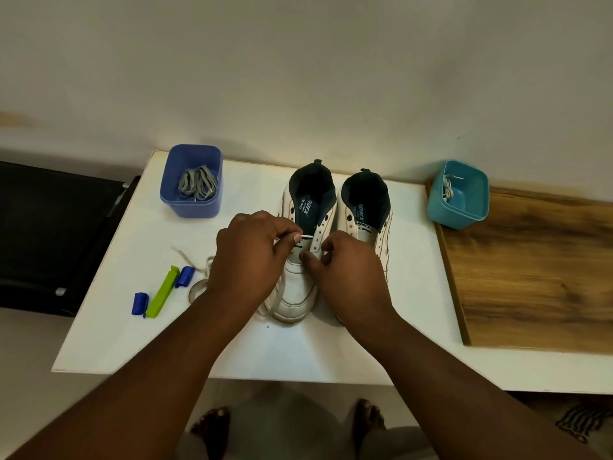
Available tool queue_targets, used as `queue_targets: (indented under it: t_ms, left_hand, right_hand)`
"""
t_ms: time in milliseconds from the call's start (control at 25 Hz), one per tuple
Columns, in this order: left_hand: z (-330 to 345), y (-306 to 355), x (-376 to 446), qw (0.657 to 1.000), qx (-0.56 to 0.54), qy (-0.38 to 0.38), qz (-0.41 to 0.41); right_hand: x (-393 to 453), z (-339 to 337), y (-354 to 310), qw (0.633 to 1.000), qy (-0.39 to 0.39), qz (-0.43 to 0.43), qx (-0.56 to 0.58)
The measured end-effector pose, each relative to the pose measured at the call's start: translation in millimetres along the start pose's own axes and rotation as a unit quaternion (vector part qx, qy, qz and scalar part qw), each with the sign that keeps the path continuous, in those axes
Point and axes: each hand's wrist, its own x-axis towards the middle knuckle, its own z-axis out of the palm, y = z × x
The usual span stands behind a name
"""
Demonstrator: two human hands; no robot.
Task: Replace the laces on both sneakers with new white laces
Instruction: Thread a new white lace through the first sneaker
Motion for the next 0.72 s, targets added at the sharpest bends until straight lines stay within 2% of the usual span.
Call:
queue_targets:
  t_ms: [160,480,600,720]
  left_hand:
    - [11,3,-5,0.994,0.111,-0.003,-0.01]
    - [24,5,-12,0.993,0.119,-0.006,-0.021]
    - [23,8,-10,0.991,0.125,-0.022,-0.044]
    - [24,9,-11,0.983,0.178,-0.026,-0.03]
  right_hand:
    - [3,-1,6,0.996,-0.003,-0.002,0.085]
    - [5,-3,12,0.976,-0.037,0.045,0.21]
    - [5,-6,12,0.977,-0.054,0.036,0.205]
    - [1,-6,14,0.986,-0.051,0.022,0.159]
